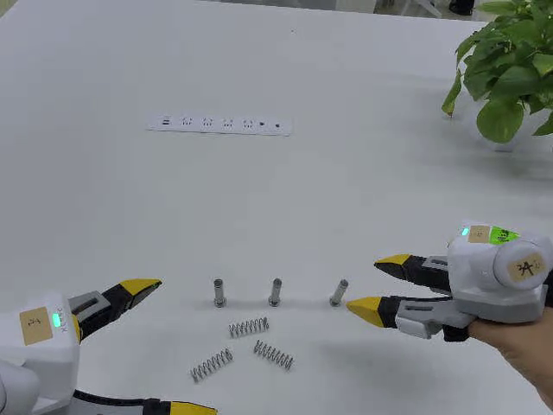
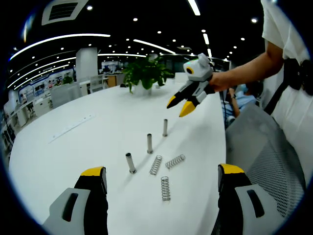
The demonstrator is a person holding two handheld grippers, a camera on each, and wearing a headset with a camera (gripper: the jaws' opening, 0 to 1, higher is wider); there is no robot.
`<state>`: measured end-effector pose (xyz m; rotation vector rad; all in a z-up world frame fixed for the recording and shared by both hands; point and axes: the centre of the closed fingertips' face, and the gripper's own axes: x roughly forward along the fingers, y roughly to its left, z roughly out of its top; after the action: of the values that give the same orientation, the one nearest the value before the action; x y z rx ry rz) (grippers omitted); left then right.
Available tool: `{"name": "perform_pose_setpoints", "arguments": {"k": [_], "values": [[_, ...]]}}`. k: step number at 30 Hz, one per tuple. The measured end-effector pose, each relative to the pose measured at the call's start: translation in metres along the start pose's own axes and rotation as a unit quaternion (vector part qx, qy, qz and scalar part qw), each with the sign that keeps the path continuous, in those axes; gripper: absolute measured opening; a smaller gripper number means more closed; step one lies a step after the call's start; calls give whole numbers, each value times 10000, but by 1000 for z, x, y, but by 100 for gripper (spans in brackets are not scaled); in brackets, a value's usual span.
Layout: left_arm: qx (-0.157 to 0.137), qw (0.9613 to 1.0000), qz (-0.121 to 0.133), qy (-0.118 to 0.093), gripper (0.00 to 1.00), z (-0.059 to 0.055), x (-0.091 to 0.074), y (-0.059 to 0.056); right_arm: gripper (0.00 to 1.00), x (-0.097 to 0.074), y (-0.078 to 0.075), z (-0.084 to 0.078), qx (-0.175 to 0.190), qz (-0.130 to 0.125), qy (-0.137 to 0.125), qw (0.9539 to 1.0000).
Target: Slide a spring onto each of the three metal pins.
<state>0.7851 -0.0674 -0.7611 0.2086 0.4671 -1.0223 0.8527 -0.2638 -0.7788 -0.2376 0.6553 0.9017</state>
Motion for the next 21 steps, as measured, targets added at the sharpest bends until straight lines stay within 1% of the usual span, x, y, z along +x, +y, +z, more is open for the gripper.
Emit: {"name": "perform_pose_setpoints", "arguments": {"k": [5,8,10,13,15,16,18,19,20,21], "values": [[21,10000,48,81,93,-3,-1,3,57,-6,3,-1,-77,108,-40,9999],[48,9998,59,180,92,-6,-1,4,63,-11,4,-1,-141,151,-84,9998],[101,9996,70,246,91,-8,-1,4,66,-13,2,-5,-153,179,-77,9997],[72,9993,93,353,87,-11,0,5,69,-18,0,-11,-200,203,-64,9996],[113,9987,94,490,84,-15,1,4,71,-20,-1,-15,-198,216,-58,9996],[121,9981,91,603,83,-19,2,4,72,-22,-2,-16,-195,228,-58,9995],[153,9973,104,705,79,-22,4,4,73,-23,-1,-19,-191,234,-36,9995],[122,9968,106,788,77,-25,5,4,74,-24,0,-21,-192,236,-21,9995],[53,9960,112,884,76,-27,6,3,74,-25,1,-22,-190,239,-19,9995],[-36,9937,120,1111,73,-35,6,3,74,-26,1,-24,-191,243,-20,9995]]}}
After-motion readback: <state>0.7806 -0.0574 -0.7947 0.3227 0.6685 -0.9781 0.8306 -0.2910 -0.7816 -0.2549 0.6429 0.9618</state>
